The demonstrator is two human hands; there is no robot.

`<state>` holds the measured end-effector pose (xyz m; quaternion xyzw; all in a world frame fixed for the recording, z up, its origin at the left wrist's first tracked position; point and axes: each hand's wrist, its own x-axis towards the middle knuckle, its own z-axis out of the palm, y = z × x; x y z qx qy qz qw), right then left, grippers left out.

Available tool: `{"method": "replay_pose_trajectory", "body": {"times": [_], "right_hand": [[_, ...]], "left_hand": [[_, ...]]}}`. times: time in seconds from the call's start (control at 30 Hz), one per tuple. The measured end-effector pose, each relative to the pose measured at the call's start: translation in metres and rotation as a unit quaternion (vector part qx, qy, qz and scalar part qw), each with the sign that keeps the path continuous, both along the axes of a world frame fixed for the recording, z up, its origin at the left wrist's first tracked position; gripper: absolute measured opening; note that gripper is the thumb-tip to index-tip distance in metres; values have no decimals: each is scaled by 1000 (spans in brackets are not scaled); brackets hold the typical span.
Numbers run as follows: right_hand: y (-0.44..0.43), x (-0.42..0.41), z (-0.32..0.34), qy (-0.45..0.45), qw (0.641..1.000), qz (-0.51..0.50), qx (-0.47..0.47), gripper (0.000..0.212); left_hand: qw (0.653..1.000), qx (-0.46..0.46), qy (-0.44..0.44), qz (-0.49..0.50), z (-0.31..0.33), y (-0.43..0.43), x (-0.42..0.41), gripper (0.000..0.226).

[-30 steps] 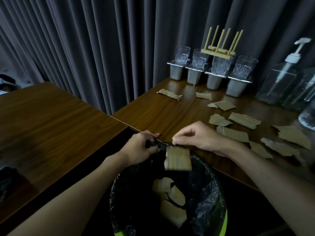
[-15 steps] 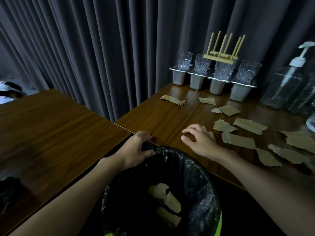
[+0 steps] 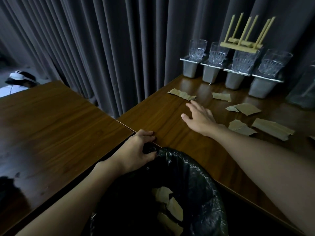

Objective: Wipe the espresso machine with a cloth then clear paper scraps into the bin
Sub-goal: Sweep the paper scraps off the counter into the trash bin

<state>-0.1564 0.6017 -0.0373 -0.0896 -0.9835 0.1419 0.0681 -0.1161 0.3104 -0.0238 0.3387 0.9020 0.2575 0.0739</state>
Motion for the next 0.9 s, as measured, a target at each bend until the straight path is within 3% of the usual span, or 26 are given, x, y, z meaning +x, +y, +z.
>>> {"method": "replay_pose_trajectory", "body": {"times": [0.37, 0.6, 0.8, 0.9], "right_hand": [[-1, -20, 7, -9, 998, -11, 66, 57], [-10, 6, 7, 66, 995, 25, 68, 31], [-14, 46, 12, 80, 995, 33, 58, 9], [-10, 66, 19, -9, 999, 12, 35, 41]], "left_hand": [[1000, -12, -13, 2, 7, 0, 1, 62], [1000, -20, -13, -2, 10, 0, 2, 62], [1000, -11, -10, 1, 13, -1, 10, 61], [1000, -4, -8, -10, 16, -2, 15, 53]]}}
